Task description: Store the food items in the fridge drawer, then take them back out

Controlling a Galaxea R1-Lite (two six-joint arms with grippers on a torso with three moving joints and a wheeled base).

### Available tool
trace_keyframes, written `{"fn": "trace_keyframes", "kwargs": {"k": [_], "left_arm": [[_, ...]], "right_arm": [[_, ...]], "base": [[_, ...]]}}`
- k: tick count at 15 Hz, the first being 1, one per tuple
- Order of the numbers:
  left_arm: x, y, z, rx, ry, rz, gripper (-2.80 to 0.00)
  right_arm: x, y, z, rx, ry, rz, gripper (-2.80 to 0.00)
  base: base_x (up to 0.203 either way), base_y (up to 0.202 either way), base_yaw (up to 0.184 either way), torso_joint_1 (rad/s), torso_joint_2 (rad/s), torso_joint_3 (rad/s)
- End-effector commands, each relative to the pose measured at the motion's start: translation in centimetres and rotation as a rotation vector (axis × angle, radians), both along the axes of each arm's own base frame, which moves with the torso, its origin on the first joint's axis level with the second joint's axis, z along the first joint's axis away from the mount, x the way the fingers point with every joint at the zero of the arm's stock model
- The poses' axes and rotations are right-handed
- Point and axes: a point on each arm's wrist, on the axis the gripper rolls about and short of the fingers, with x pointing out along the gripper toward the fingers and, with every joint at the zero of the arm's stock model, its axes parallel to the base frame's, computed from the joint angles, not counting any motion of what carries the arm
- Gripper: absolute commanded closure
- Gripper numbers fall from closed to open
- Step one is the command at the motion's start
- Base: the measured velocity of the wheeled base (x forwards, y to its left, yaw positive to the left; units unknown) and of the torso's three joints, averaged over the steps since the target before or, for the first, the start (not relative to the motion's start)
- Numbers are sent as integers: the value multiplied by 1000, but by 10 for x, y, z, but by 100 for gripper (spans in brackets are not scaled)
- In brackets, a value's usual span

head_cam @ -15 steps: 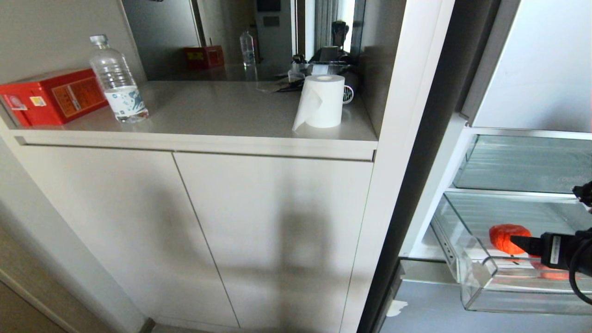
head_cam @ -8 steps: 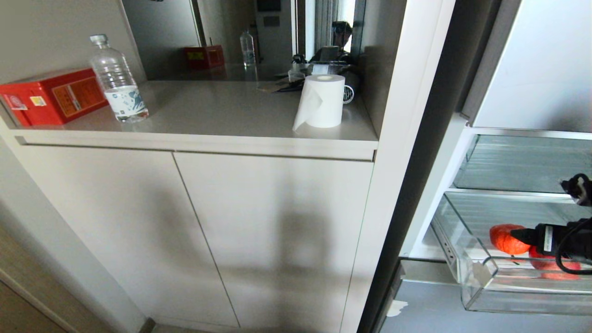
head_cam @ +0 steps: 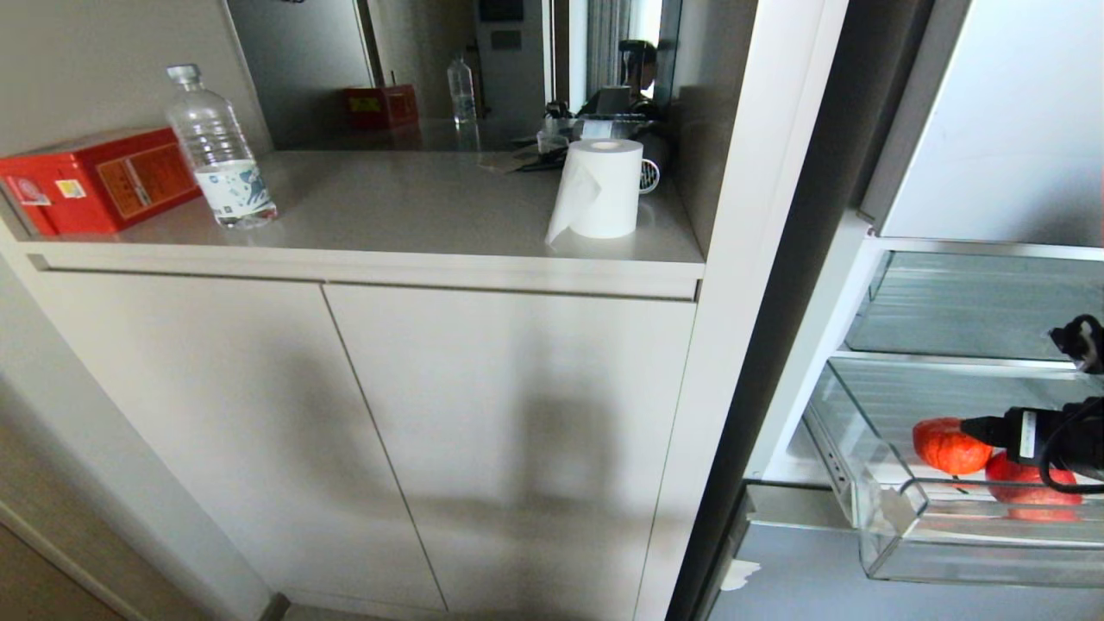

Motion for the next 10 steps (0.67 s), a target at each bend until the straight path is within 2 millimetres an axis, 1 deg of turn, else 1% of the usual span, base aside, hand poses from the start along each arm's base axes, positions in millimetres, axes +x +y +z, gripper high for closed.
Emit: {"fn": "trace_keyframes", "kwargs": {"k": [1, 3, 7, 10], "left_arm": [[0, 0, 0, 0, 0, 1, 0], [0, 0, 0, 0, 0, 1, 0], [0, 0, 0, 0, 1, 1, 0], [0, 0, 0, 0, 0, 1, 0]], "right_arm": [[3, -1, 3, -5, -11, -1, -280], [7, -8, 3, -12, -11, -19, -280], [15, -17, -6, -28, 34, -22, -280], [17, -24, -12, -22, 53, -41, -280]], "base": [[0, 0, 0, 0, 0, 0], [0, 0, 0, 0, 0, 0], [0, 0, 0, 0, 0, 0], [0, 0, 0, 0, 0, 0]]}}
